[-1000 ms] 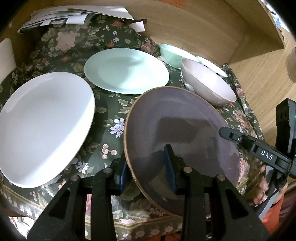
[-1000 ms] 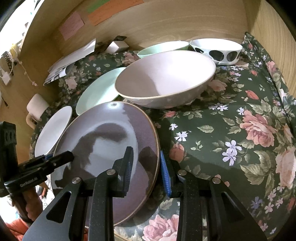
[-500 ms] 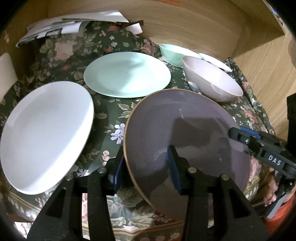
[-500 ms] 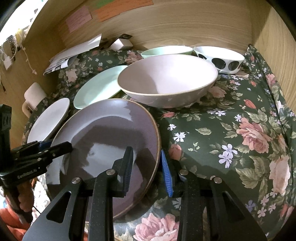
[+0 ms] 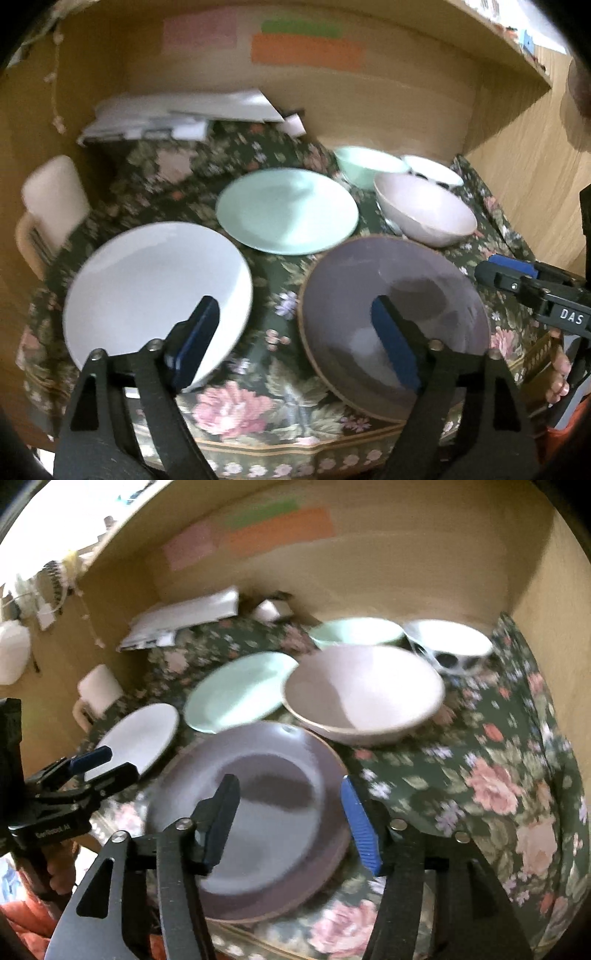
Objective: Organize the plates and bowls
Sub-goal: 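Open both grippers and move them to the white plate rim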
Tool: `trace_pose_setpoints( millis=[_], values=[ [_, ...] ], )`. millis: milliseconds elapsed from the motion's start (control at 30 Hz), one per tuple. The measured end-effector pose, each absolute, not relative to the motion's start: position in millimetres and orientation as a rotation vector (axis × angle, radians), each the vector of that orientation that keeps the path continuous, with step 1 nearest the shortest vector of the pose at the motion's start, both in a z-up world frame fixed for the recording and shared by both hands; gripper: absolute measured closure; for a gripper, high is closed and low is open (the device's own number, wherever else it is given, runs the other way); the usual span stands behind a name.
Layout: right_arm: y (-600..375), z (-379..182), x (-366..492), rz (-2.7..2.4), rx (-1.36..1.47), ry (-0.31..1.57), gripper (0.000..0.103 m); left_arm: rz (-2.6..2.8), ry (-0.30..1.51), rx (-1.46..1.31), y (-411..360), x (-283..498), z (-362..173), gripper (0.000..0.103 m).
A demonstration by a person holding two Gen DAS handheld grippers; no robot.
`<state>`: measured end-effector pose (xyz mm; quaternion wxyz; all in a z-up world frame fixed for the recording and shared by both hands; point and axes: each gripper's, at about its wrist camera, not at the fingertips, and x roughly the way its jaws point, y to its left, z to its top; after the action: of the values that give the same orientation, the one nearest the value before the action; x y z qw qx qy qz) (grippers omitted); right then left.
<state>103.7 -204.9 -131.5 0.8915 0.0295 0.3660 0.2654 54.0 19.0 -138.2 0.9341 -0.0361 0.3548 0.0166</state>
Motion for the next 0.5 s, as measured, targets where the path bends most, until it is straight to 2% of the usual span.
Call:
trace_pose_setpoints(
  millis=[233,500],
  values=[
    [-163,-115,99,0.637,0.008,0.690,0.032,0.124,0.668,-0.071,50,35,-123,0.011],
    [-114,-113,104,0.719,-0.021,0.692,0.030,0.223,0.637,-0.100,97,18,-119,0.010]
  ],
)
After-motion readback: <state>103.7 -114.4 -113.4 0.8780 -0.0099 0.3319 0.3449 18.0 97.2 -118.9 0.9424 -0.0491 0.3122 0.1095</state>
